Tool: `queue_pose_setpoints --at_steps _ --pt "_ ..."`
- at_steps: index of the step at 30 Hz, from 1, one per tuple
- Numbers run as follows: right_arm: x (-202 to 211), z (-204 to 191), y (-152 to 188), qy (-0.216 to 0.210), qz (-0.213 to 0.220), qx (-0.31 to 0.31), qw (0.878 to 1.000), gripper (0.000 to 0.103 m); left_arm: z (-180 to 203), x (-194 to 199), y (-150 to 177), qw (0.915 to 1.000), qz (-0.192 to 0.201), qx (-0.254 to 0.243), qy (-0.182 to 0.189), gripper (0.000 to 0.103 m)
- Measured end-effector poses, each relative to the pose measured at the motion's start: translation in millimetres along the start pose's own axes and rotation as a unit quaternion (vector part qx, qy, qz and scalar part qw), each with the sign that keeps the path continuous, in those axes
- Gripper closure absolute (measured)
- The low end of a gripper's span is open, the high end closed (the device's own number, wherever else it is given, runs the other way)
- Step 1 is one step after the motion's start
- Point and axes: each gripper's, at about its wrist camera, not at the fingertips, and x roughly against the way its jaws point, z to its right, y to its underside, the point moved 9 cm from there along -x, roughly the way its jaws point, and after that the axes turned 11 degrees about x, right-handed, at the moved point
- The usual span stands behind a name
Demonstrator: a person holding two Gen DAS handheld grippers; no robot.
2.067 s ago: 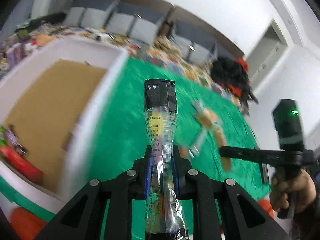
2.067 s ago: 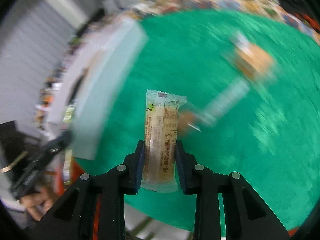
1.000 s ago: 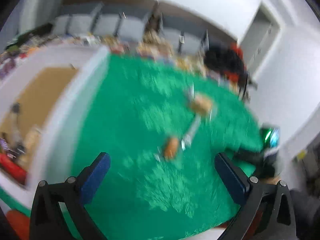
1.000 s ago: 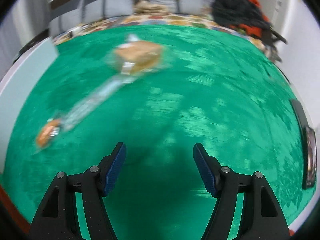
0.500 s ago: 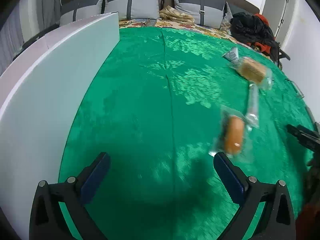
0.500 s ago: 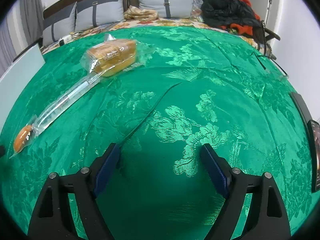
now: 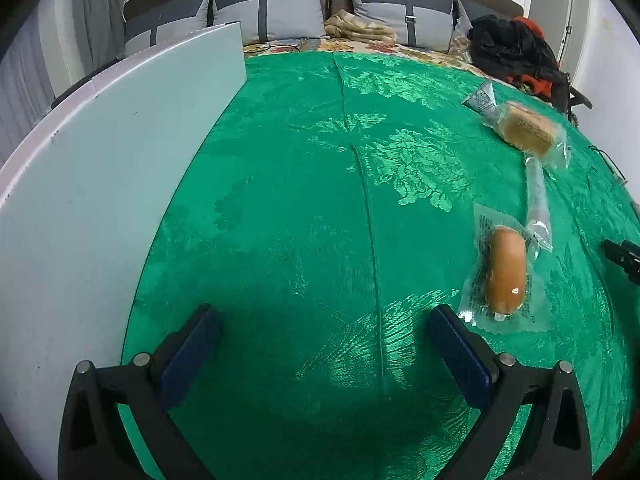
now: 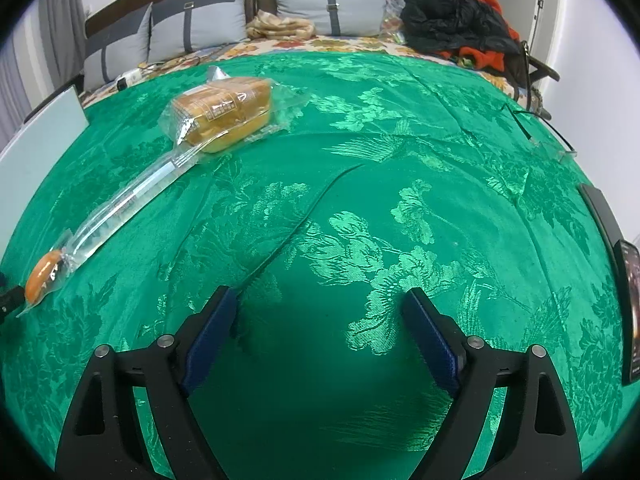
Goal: Organize snacks
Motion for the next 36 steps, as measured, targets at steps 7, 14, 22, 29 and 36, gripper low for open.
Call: queue_pose_setpoints --at_steps 7,14,22,29,36 --pt "0.0 -0.2 -0.2 0.000 0.000 0.000 1.000 0.014 -0.2 -0.4 -0.7 1.0000 0.000 0.001 0.002 0.001" --pt "-0.5 -0.2 0.0 0.000 0.000 0.000 1.000 0.014 -1.1 -0.2 -1.0 1.0000 0.001 0.004 0.006 0.000" --pt "-0.5 -0.3 -0.3 -0.001 0.000 0.000 1.000 0.014 -2.1 1.1 -1.1 1.0000 0.001 0.004 0.006 0.001" --pt "-0.9 -0.3 -0.2 -0.001 0.000 -0.001 1.000 0.014 -2.1 1.5 -0.9 1.0000 0.001 0.003 0.005 0.001" --pt "-0.8 -0.4 -0.3 -0.001 0.001 -0.001 1.000 0.014 -2.5 1.8 -0.9 1.0000 0.001 0.003 0.004 0.000"
